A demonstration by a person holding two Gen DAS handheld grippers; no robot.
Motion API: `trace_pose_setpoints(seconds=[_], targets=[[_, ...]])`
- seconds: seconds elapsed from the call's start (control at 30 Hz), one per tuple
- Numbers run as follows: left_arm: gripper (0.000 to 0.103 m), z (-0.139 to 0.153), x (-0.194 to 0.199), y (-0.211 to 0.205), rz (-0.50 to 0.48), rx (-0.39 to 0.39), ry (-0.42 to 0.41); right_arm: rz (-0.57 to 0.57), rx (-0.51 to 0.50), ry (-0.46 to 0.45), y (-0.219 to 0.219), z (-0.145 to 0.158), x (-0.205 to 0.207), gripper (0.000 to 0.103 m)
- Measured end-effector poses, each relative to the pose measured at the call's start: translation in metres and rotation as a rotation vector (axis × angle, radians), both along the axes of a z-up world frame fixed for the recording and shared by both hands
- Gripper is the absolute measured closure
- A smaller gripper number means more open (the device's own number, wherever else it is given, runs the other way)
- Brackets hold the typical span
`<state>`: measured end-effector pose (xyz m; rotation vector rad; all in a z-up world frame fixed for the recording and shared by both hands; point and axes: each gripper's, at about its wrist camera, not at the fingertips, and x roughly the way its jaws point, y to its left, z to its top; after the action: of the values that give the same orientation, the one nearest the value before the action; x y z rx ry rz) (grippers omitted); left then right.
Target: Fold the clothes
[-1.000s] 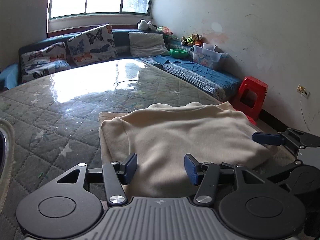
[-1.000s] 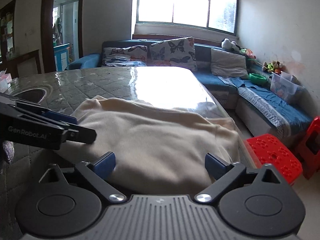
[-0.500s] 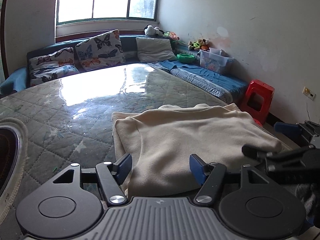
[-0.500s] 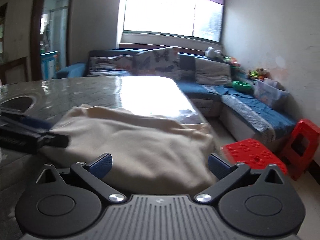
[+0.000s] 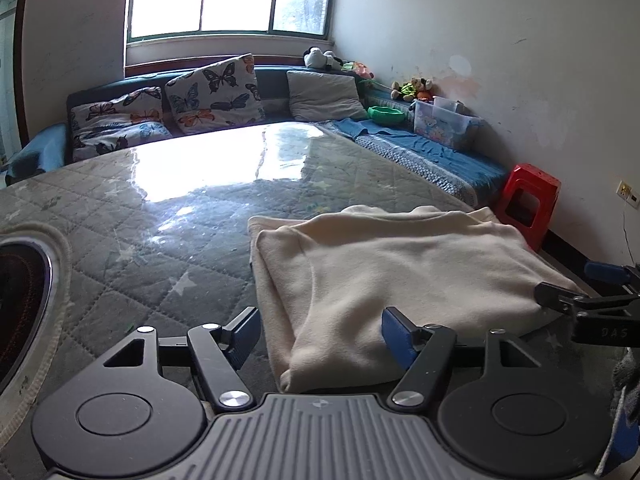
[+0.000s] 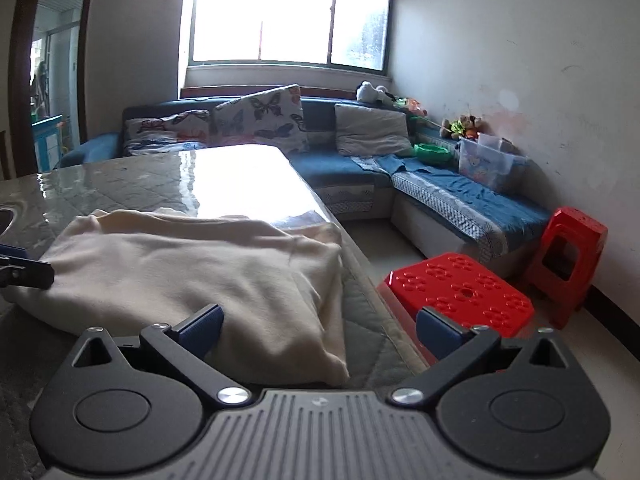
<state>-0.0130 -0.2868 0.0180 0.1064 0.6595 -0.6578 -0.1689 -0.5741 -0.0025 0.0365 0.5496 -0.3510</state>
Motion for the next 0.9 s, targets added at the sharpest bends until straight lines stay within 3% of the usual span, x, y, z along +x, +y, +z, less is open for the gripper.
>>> trace_pose_setpoints(seconds=[0.17, 0.3, 0.57, 0.9], targets=[[0.031, 0.002, -0.002, 0.002, 0.005, 0.01, -0.001, -0.013, 0.025, -0.021, 0.0, 0.006, -0.006, 0.0], [0.027, 0.003, -0.005, 0.004, 0.014, 0.021, 0.004, -0.022, 0.006, 0.014, 0.002, 0.002, -0.003, 0.0], [0.012, 0.005, -0.016, 0.012, 0.03, 0.04, 0.0, -0.034, 0.004, 0.015, 0.011, 0.004, -0.007, 0.0], [0.0, 0.012, -0.035, 0.022, 0.033, 0.041, -0.026, -0.012, 0.035, 0.001, 0.037, 0.009, -0.012, 0.0]])
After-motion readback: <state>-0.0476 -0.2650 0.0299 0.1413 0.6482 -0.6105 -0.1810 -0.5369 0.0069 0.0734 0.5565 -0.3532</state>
